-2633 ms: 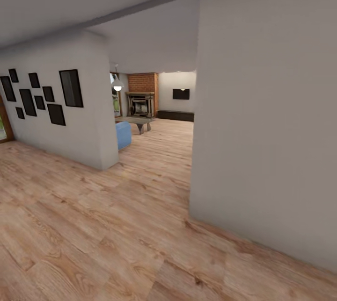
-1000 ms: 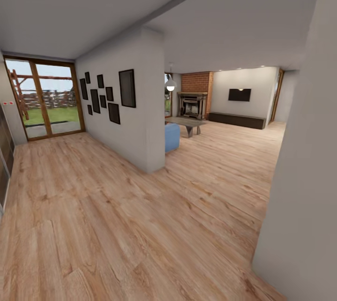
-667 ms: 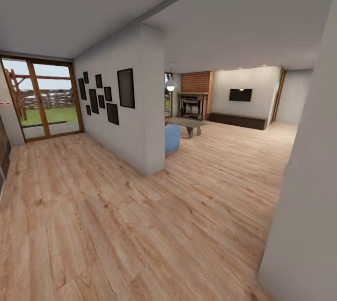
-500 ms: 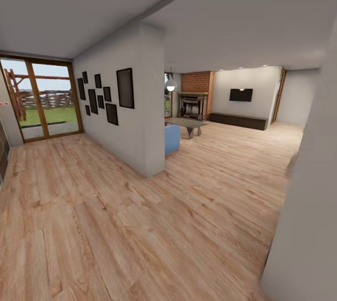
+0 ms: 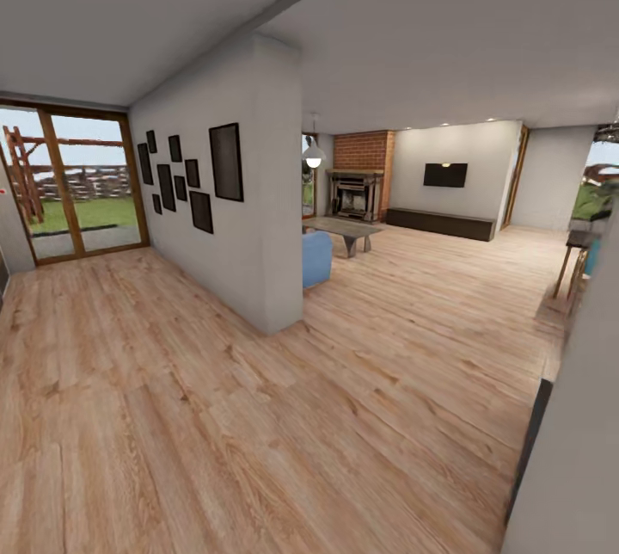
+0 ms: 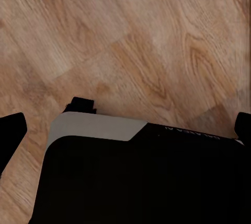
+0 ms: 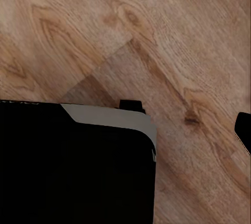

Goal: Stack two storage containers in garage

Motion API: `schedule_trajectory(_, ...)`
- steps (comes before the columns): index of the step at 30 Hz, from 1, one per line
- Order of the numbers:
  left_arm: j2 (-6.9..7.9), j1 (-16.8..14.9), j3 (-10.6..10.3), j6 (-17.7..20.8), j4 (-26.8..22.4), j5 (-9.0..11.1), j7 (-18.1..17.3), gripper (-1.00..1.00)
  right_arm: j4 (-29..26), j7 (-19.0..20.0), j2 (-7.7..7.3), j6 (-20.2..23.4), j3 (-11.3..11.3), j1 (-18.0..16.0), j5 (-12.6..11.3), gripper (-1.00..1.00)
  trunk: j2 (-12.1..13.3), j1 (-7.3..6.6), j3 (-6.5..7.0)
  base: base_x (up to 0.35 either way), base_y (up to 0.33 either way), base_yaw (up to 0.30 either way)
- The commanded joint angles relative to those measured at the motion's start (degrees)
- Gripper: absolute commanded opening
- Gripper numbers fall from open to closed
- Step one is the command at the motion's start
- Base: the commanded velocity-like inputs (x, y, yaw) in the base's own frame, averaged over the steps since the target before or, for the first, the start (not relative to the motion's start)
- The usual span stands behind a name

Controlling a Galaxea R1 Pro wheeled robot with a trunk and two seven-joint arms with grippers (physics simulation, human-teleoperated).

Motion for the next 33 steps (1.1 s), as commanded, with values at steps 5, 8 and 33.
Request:
schedule_trajectory(5, 0.04, 0.0, -0.5, 0.1, 0.0, 0.5, 0.1, 1.0, 0.2, -0.5, 0.37, -0.3, 0.3, -0.1, -0.2, 1.0, 0.0, 0.04, -0.08, 0.332, 0.0, 0.0)
schedule_trajectory(8, 0.03, 0.0, -0.5, 0.0, 0.0, 0.4, 0.1, 1.0, 0.2, -0.5, 0.42, -0.3, 0.3, -0.1, -0.1, 1.0, 0.0, 0.04, -0.08, 0.332, 0.0, 0.0)
schedule_trajectory(33, 0.02, 0.0, -0.5, -0.2, 0.0, 0.5, 0.1, 1.0, 0.2, 0.4, 0.35, -0.3, 0.7, -0.1, 0.2, 1.0, 0.0, 0.04, -0.08, 0.331, 0.0, -0.072)
